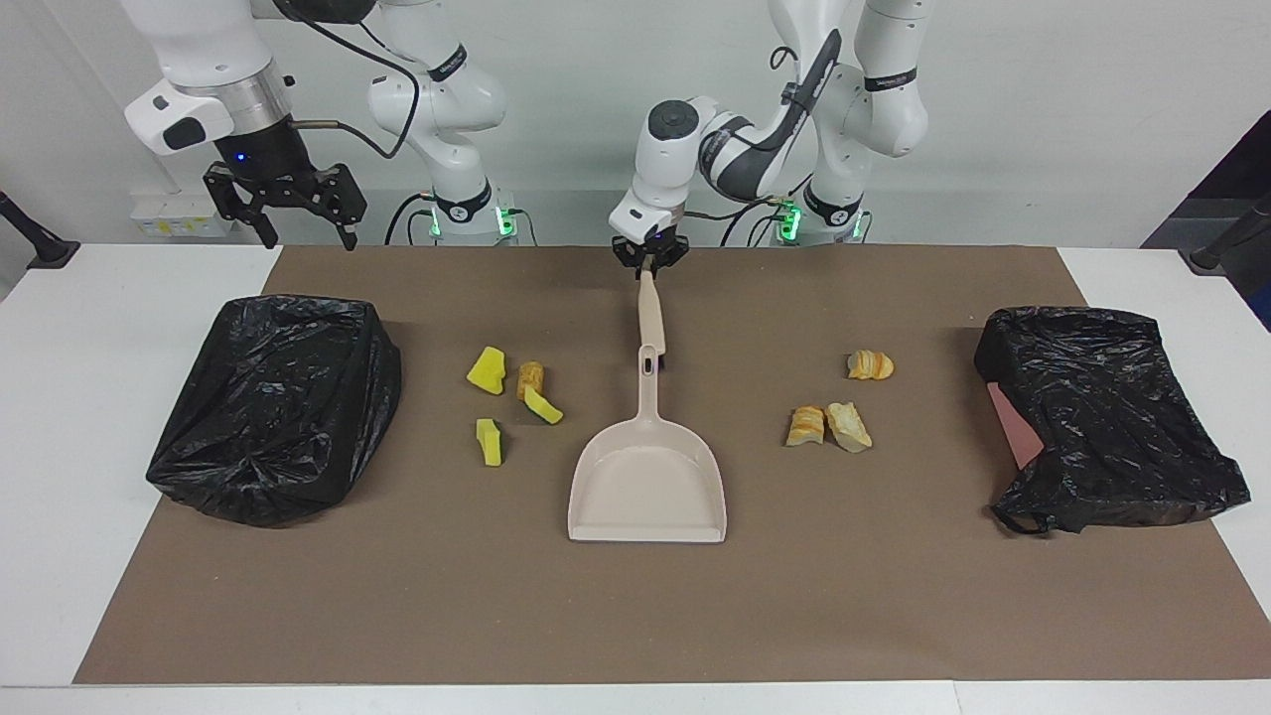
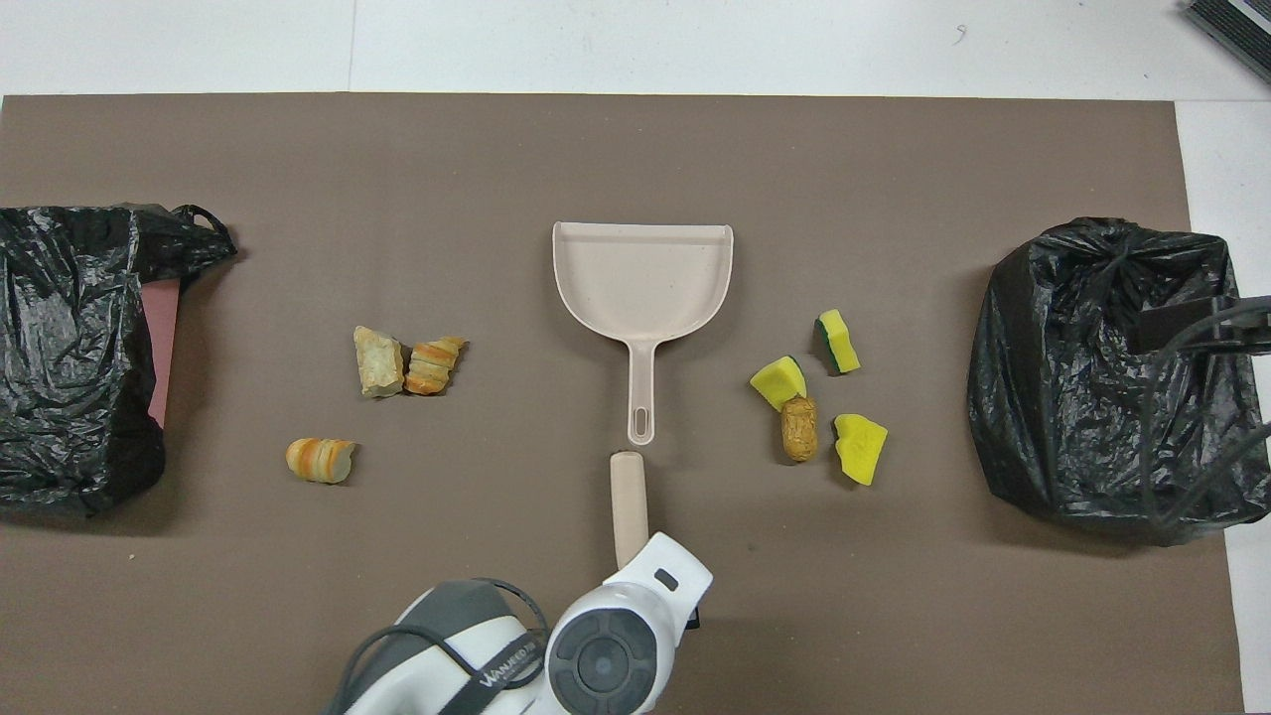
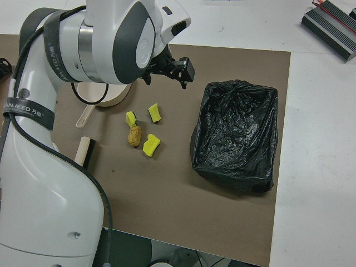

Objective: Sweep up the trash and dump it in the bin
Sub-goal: 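Lift the brush with the left gripper while the right gripper grasps the dustpan, then set the dustpan beside the bread pieces with the right gripper, then sweep the bread pieces into the dustpan with the left-held brush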

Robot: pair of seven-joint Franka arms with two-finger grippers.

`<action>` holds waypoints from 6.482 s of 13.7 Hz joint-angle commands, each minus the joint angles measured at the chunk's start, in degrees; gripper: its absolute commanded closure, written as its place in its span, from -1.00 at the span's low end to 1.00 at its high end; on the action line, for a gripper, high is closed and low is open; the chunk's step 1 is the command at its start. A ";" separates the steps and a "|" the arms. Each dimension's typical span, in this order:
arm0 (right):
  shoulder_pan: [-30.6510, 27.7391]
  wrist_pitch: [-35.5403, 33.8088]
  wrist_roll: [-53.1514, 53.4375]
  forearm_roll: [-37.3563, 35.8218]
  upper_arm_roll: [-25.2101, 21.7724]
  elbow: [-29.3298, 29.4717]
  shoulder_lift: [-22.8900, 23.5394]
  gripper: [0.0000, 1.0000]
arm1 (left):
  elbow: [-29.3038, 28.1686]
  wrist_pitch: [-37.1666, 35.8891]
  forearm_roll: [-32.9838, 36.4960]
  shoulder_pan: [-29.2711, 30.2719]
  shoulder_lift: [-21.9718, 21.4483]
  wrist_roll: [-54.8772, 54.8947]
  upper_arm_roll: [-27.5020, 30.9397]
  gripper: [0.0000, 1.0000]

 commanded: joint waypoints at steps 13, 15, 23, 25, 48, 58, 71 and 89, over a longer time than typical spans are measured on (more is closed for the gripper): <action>20.25 16.42 26.34 1.97 1.94 -1.74 14.89 -1.00 | -2.35 -24.49 7.96 39.23 -12.75 -1.67 -0.36 1.00; 24.84 21.88 32.96 2.33 1.94 -1.92 19.56 -1.00 | -7.28 -22.48 9.36 42.23 -16.18 0.77 -0.36 1.00; 31.53 30.76 34.48 4.87 2.29 -8.67 25.90 -1.00 | -11.52 -3.16 3.76 37.95 -9.44 12.11 -0.62 1.00; 31.71 31.92 34.04 4.87 2.37 -9.65 25.82 -1.00 | -10.91 -0.33 1.90 35.14 -7.42 15.10 -0.62 1.00; 29.69 28.32 -47.70 -3.02 3.43 -16.15 17.82 1.00 | -3.61 3.29 -0.47 36.37 0.50 36.83 -0.80 1.00; 31.89 28.14 -45.59 -4.35 3.43 -19.76 17.73 1.00 | -0.72 5.75 -18.57 21.34 2.96 40.17 -1.85 1.00; 31.71 27.09 -45.41 -4.35 3.43 -20.03 17.55 1.00 | -11.50 -14.03 -4.36 36.62 -17.15 30.77 -0.62 1.00; 29.88 24.81 -45.50 -4.27 2.99 -19.06 16.07 1.00 | -9.42 -0.99 -18.33 22.62 -11.35 29.27 -0.62 1.00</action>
